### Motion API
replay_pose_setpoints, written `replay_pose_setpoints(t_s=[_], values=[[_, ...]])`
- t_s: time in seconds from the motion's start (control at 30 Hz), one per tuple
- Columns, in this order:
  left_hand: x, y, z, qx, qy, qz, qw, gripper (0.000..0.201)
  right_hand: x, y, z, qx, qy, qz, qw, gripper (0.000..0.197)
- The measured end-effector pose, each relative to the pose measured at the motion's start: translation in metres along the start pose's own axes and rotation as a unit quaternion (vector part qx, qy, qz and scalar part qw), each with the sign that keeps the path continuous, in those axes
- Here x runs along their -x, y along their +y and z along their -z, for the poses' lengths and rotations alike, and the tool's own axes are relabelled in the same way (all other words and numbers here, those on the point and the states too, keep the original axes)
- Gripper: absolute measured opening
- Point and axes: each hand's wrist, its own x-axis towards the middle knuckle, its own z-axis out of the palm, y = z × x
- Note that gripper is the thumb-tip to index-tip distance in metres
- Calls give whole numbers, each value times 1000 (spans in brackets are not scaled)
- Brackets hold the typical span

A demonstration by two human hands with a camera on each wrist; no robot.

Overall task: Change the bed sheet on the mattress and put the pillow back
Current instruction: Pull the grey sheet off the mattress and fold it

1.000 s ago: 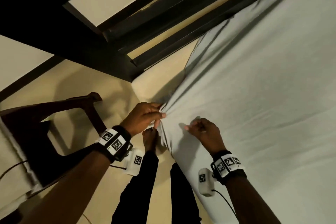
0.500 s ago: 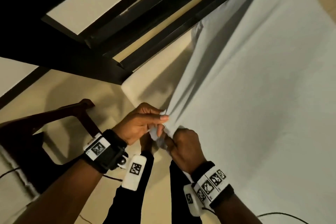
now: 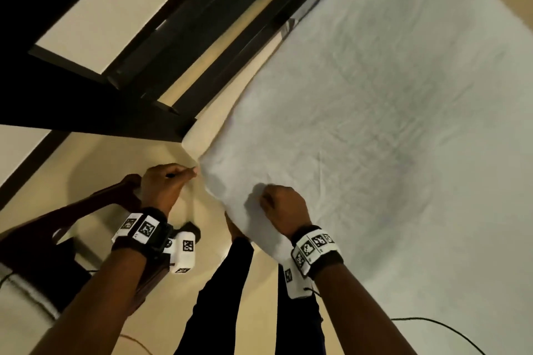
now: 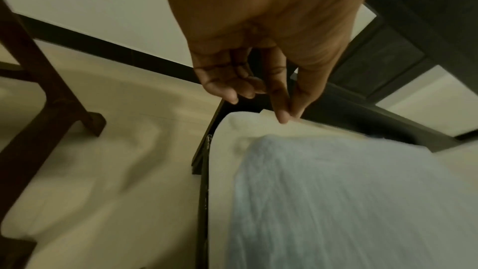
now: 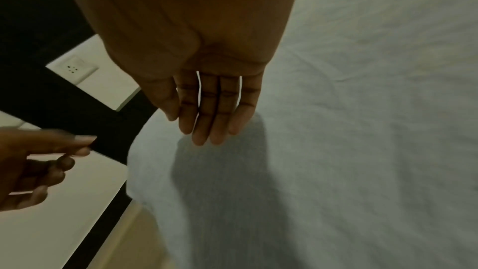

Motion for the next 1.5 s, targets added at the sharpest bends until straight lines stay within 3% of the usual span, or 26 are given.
replay_pose_setpoints(t_s=[0.17, 0.27, 0.47, 0.6, 0.8, 0.93, 1.0, 1.07, 1.13, 1.27, 1.33, 1.4, 1.5], values=[[1, 8, -11, -67, -63, -39, 995, 19, 17, 22, 9, -46, 26, -78, 996, 20], [-7, 38, -36, -52, -64, -64, 995, 16, 18, 34, 24, -60, 50, -99, 992, 22], [-36, 124, -100, -74, -64, -166, 981, 49, 3, 57, 64, -83, 108, -113, 984, 29], [-73, 190, -153, -141, -63, -234, 960, 65, -17, 87, 101, -65, 133, -110, 983, 23], [-126, 269, -221, -162, -70, -256, 950, 83, -60, 134, 151, -51, 175, -102, 978, 13], [-165, 297, -256, -269, -71, -285, 917, 106, -104, 160, 175, -43, 174, -113, 977, 36], [-182, 307, -267, -261, -96, -284, 918, 113, -124, 167, 185, -53, 182, -112, 975, 46], [-200, 319, -277, -222, -98, -250, 937, 107, -145, 169, 194, -82, 193, -114, 971, 50], [-215, 331, -281, -169, -90, -232, 954, 78, -165, 165, 200, -126, 206, -118, 963, 49], [-219, 345, -283, -139, -134, -292, 937, 18, -201, 154, 215, -181, 254, -122, 942, 47], [-208, 346, -275, -111, -169, -316, 927, 22, -215, 148, 233, -223, 296, -116, 922, 52], [-204, 344, -267, -58, -213, -298, 929, 31, -232, 137, 260, -265, 334, -115, 897, 53], [-190, 350, -261, 4, -293, -269, 917, 35, -261, 118, 306, -247, 311, -137, 907, 67]])
